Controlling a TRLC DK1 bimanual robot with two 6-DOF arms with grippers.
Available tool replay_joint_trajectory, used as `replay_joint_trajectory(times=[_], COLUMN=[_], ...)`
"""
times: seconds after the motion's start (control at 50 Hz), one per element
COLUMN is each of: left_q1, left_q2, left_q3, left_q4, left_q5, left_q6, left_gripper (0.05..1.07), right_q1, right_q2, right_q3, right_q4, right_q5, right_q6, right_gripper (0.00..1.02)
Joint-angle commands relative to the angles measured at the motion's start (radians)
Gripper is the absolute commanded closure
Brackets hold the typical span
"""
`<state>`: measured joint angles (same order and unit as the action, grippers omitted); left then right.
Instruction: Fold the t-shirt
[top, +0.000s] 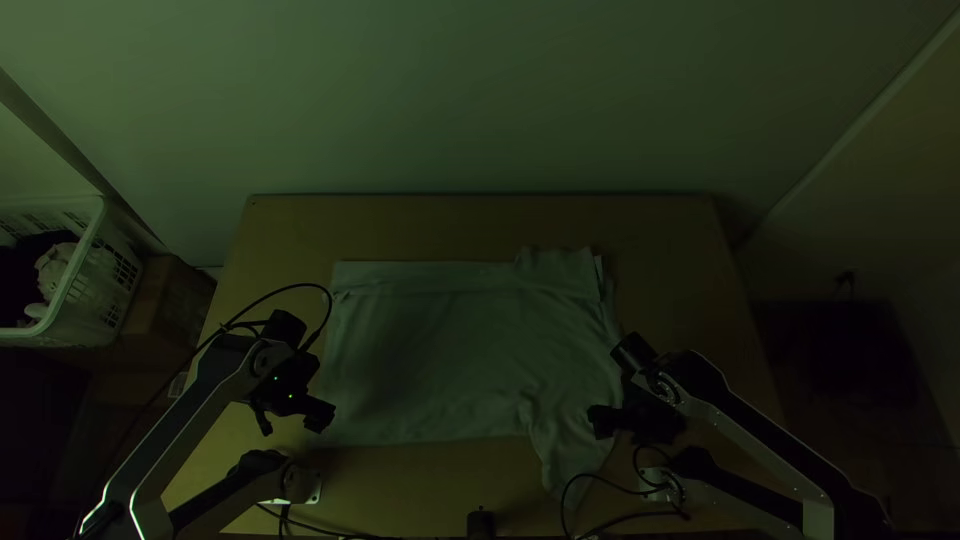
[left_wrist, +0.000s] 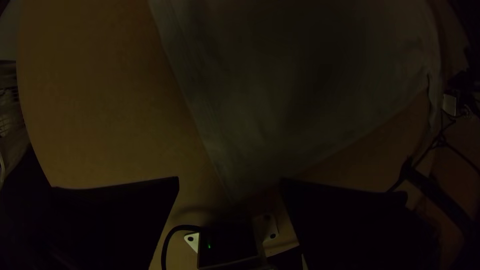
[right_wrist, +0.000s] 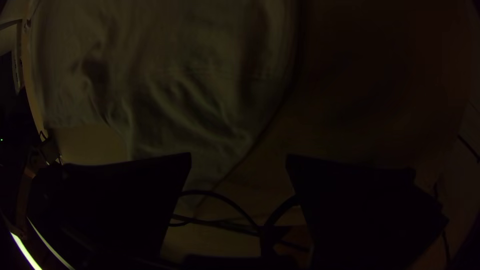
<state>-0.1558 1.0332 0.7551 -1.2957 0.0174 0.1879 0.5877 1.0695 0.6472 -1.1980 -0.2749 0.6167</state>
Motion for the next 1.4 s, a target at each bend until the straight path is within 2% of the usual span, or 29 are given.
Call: replay_joint_trajectory(times=[0.0, 0.24, 0.34, 0.46, 0.5, 0.58, 0.68, 1.16, 1.2, 1.26, 1.38], left_q1=[-0.007, -0.011, -0.011, -0.011, -0.011, -0.008, 0.002, -0.044, -0.065, -0.097, -0.222], left_q2=[0.021, 0.064, 0.068, 0.082, 0.082, 0.085, 0.1, 0.185, 0.191, 0.205, 0.225], left_q3=[-0.023, -0.014, -0.016, -0.017, -0.016, -0.016, -0.019, -0.056, -0.065, -0.079, -0.108], left_q4=[-0.027, -0.022, -0.016, -0.008, -0.007, -0.004, -0.004, 0.012, 0.019, 0.026, 0.036], left_q5=[-0.01, -0.033, -0.034, -0.034, -0.034, -0.034, -0.036, -0.079, -0.079, -0.083, -0.091], left_q6=[0.036, 0.059, 0.064, 0.067, 0.073, 0.084, 0.104, 0.196, 0.196, 0.185, 0.14], left_gripper=[0.11, 0.11, 0.11, 0.11, 0.11, 0.11, 0.11, 0.11, 0.13, 0.22, 0.23], right_q1=[0.009, 0.041, 0.05, 0.072, 0.08, 0.08, 0.093, 0.1, 0.1, 0.098, 0.096], right_q2=[0.035, 0.13, 0.167, 0.23, 0.248, 0.267, 0.273, 0.29, 0.29, 0.29, 0.29], right_q3=[-0.032, -0.041, -0.049, -0.049, -0.043, -0.038, -0.04, -0.027, -0.027, -0.029, -0.035], right_q4=[-0.006, 0.018, 0.051, 0.064, 0.067, 0.117, 0.164, 0.189, 0.195, 0.198, 0.209], right_q5=[-0.026, -0.053, -0.055, -0.055, -0.053, -0.037, 0.026, 0.042, 0.042, 0.042, 0.043], right_q6=[-0.009, -0.043, -0.054, -0.067, -0.078, -0.081, -0.1, -0.124, -0.124, -0.124, -0.132], right_gripper=[0.16, 0.17, 0.27, 0.3, 0.36, 0.6, 1.0, 0.99, 0.99, 0.99, 0.99])
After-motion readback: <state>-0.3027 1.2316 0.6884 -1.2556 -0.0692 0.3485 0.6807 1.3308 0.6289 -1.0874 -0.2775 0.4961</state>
